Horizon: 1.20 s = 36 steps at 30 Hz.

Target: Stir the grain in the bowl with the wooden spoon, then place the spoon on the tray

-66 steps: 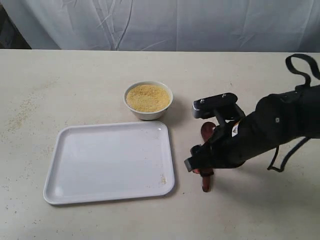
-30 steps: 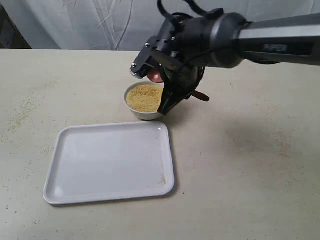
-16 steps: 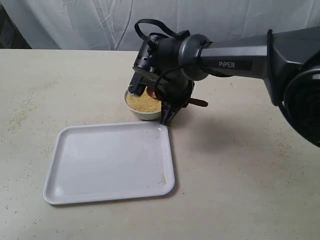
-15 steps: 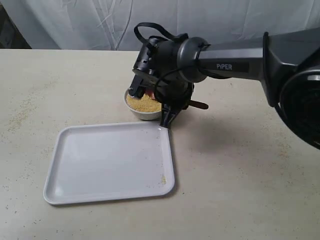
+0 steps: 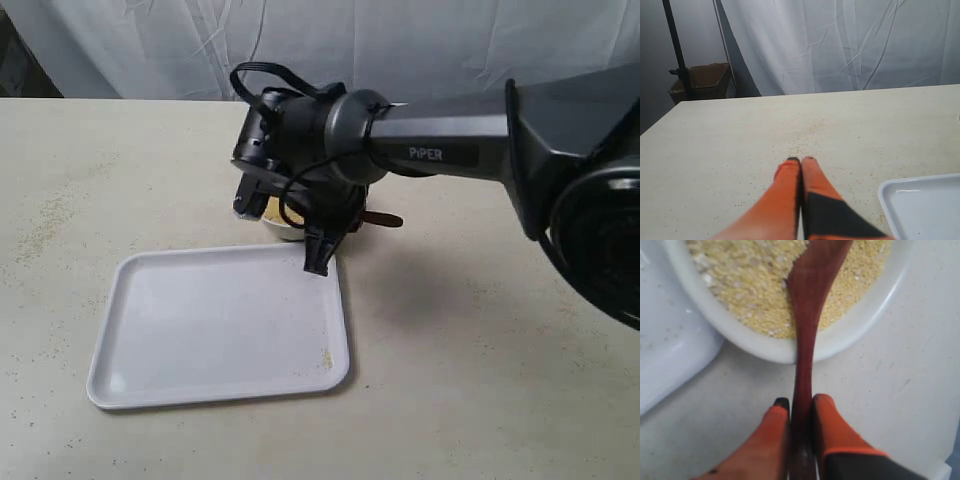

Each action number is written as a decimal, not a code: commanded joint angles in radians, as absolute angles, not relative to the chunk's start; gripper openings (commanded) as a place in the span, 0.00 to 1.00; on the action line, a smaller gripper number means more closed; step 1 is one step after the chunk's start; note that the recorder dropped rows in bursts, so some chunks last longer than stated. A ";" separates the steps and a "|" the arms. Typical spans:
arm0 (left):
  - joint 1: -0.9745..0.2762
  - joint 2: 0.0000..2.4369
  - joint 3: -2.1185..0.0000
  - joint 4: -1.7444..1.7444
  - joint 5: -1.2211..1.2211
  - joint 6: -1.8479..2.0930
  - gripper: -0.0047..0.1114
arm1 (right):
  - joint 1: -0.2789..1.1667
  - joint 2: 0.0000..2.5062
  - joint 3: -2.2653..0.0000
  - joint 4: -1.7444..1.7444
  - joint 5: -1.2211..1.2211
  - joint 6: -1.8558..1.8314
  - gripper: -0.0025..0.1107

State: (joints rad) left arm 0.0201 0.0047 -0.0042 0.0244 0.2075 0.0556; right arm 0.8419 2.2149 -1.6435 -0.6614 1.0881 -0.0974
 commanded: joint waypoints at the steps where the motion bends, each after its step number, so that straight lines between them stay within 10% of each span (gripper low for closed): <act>1: 0.015 0.000 0.000 0.028 0.199 0.054 0.04 | 0.878 2.191 -1.651 -0.734 1.148 -0.105 0.01; 36: 0.015 0.000 0.000 0.028 0.199 0.054 0.04 | 0.835 2.248 -1.651 -0.824 1.136 -0.096 0.01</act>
